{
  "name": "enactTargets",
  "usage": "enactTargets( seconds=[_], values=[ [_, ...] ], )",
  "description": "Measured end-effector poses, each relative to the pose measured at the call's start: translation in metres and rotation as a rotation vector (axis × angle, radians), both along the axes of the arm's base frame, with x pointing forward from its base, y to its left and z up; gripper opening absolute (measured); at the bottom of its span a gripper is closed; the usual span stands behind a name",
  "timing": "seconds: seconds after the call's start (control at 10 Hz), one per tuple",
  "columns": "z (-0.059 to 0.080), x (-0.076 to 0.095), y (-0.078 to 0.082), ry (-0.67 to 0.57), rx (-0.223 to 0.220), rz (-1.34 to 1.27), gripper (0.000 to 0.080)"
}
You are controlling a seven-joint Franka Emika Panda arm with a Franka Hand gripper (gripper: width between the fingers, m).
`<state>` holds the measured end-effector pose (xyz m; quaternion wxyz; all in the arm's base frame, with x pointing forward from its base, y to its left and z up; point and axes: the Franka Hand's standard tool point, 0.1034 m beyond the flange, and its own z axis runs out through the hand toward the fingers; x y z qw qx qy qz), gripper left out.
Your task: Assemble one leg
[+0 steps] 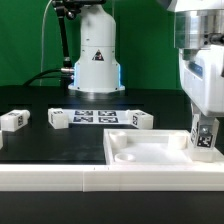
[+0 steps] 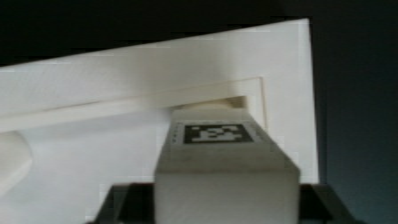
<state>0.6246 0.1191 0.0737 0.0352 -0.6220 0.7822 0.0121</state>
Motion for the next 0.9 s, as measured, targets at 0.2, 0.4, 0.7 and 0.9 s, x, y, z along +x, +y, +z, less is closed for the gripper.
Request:
enactTargets(
  seconds=[0.2, 0.4, 0.7, 0.9],
  values=[
    [-0.0003, -0.0001, 0.0002, -0.004, -0.003, 0.070, 0.0473],
    [-0.0001, 0.0004, -0.0006, -0.016, -0.010, 0.238, 0.0588],
    [0.0005, 0.0010, -0.0003, -0.036, -0.023, 0.566, 0.0646],
    [-0.0007, 0.0011, 0.0007, -0.037, -0.041, 0.786, 0.0648]
  ],
)
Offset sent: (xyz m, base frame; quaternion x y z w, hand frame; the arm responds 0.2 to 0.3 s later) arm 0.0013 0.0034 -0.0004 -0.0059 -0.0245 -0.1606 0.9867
